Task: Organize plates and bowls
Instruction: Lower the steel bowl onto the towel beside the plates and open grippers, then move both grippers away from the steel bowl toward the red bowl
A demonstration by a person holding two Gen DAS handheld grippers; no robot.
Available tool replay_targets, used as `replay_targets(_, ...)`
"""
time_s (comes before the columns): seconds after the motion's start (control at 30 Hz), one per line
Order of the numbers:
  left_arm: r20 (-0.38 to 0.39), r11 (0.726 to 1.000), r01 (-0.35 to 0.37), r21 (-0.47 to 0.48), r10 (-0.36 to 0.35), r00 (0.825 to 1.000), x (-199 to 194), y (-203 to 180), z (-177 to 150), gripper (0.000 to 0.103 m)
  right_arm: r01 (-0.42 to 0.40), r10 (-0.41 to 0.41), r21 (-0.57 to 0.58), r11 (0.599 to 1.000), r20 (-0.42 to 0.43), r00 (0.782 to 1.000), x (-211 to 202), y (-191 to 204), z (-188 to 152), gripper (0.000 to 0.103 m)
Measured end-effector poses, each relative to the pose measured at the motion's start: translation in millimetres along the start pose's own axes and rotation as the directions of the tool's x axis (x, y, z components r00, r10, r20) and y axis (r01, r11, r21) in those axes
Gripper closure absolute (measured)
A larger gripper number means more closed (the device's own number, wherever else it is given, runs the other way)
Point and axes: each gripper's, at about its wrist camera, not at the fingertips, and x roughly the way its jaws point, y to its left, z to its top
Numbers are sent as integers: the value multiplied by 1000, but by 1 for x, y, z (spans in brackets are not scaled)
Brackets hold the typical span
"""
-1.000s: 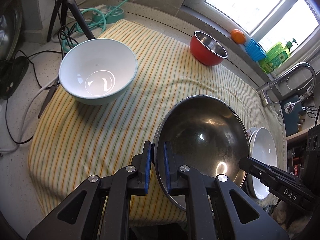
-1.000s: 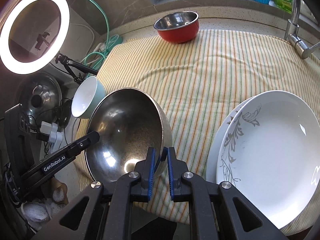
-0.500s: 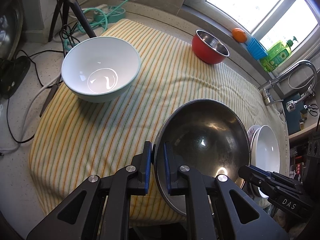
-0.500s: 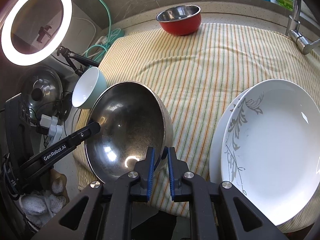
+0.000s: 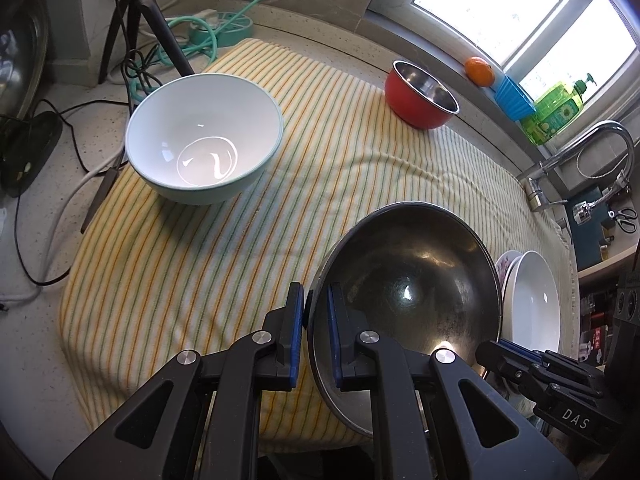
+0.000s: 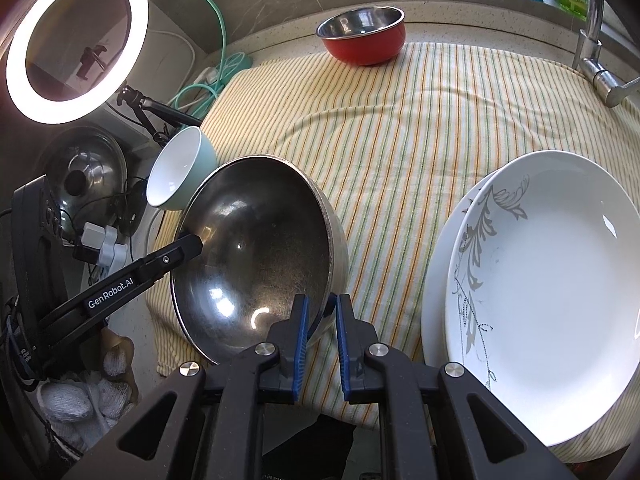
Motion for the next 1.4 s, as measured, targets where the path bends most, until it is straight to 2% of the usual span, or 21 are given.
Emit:
replay_targets(0.47,-3,1000,9,-13,-9,1000,-5,4,-4,93,-7,7,21,1000,17,1000,-8,-6,0,88)
replay_targets(0.83,45,1000,-1,-7,1,999,-24,2,2,93,-3,2,19,1000,59,998,-26,-9,1,88)
replay_targets(1.4,98,999,8,51,-13,995,-35,-29,21,93,114,-100,-79,990,159,982,-65,-4,23,88)
